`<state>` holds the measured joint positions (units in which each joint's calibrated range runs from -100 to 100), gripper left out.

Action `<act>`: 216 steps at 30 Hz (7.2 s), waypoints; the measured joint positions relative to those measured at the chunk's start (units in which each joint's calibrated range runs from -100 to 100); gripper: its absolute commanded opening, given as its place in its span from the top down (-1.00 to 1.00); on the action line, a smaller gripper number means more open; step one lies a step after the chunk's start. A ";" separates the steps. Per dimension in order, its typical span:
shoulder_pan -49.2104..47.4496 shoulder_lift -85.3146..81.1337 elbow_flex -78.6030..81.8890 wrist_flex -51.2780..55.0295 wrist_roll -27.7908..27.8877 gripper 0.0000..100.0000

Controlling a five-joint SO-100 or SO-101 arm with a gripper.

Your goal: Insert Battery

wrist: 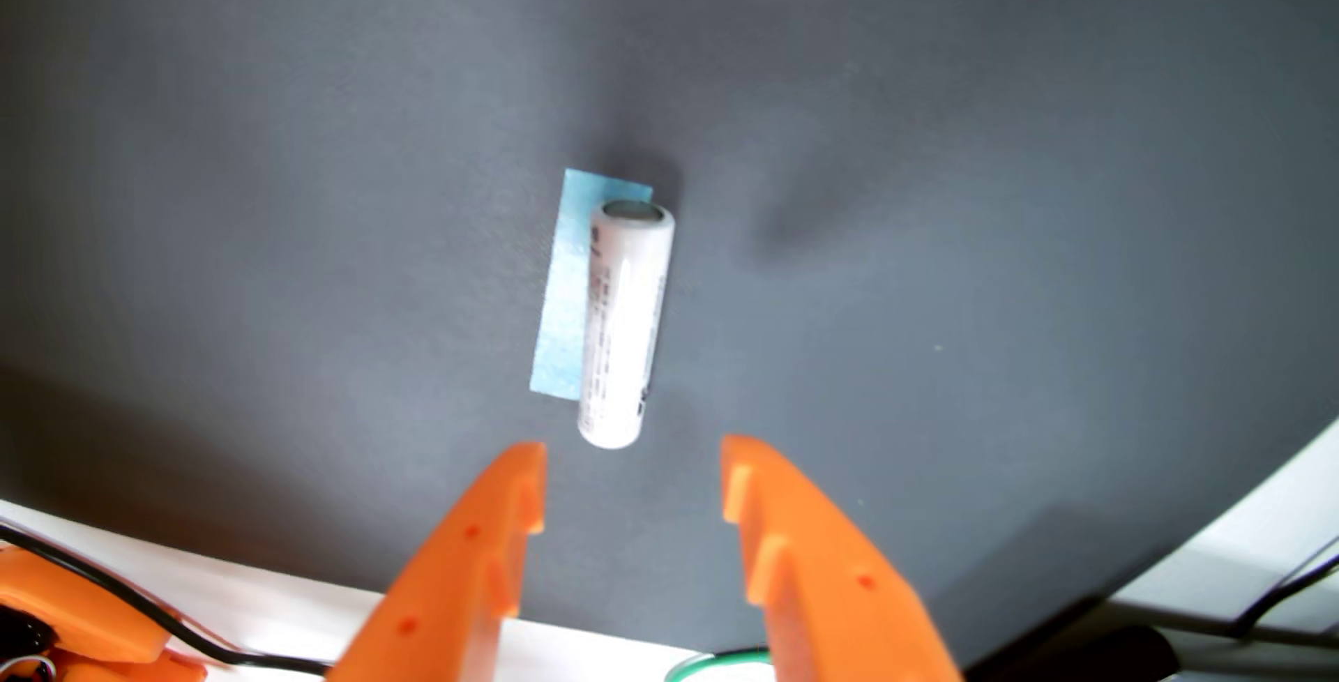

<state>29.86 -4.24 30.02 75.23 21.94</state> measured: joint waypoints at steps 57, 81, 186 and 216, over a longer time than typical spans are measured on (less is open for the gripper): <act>4.75 7.99 0.00 -5.44 2.15 0.64; 4.67 11.06 0.00 -5.77 2.09 0.64; -37.44 -19.88 13.65 -8.37 -27.02 0.97; -41.29 -12.15 15.55 -10.88 -29.83 0.97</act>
<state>-11.43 -16.39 45.57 64.35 -7.89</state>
